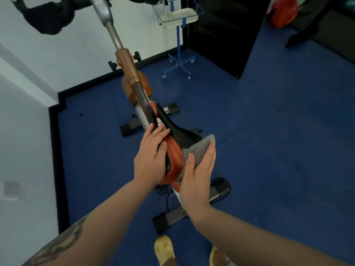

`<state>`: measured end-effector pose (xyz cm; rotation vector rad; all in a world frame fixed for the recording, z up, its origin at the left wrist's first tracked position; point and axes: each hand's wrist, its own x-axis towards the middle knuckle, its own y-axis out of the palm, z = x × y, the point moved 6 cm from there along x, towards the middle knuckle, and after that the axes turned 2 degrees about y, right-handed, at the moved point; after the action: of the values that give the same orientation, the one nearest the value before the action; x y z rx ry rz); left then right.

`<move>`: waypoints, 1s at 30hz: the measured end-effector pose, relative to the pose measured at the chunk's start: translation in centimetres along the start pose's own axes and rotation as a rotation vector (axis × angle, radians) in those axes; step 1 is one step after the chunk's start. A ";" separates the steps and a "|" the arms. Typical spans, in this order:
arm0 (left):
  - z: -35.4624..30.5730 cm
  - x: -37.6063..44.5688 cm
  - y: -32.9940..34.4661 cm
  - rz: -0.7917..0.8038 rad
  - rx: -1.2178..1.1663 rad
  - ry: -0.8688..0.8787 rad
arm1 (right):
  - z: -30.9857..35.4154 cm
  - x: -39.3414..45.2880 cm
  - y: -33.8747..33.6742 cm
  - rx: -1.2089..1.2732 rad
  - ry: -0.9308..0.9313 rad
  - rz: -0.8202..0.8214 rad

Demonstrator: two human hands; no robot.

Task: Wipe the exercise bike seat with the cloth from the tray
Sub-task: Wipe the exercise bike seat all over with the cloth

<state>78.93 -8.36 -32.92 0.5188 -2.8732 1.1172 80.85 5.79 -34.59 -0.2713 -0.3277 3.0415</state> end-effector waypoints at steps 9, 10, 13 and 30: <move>0.6 0.5 0.2 0.257 -0.178 0.062 | -0.1 0.5 1.6 0.115 0.233 -0.322; 0.7 0.6 0.2 0.316 -0.225 0.049 | 0.0 -0.7 2.5 0.099 0.226 -0.344; 0.9 0.9 0.0 0.483 -0.397 -0.042 | 0.5 -5.5 6.5 0.042 0.172 -0.353; 1.9 2.0 1.4 0.453 -0.078 0.138 | 0.7 -2.7 4.5 -0.130 0.106 -0.309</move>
<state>76.84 -9.26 -34.97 -0.2202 -2.9695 1.0219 83.20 1.07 -34.46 -0.3515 -0.5090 2.6955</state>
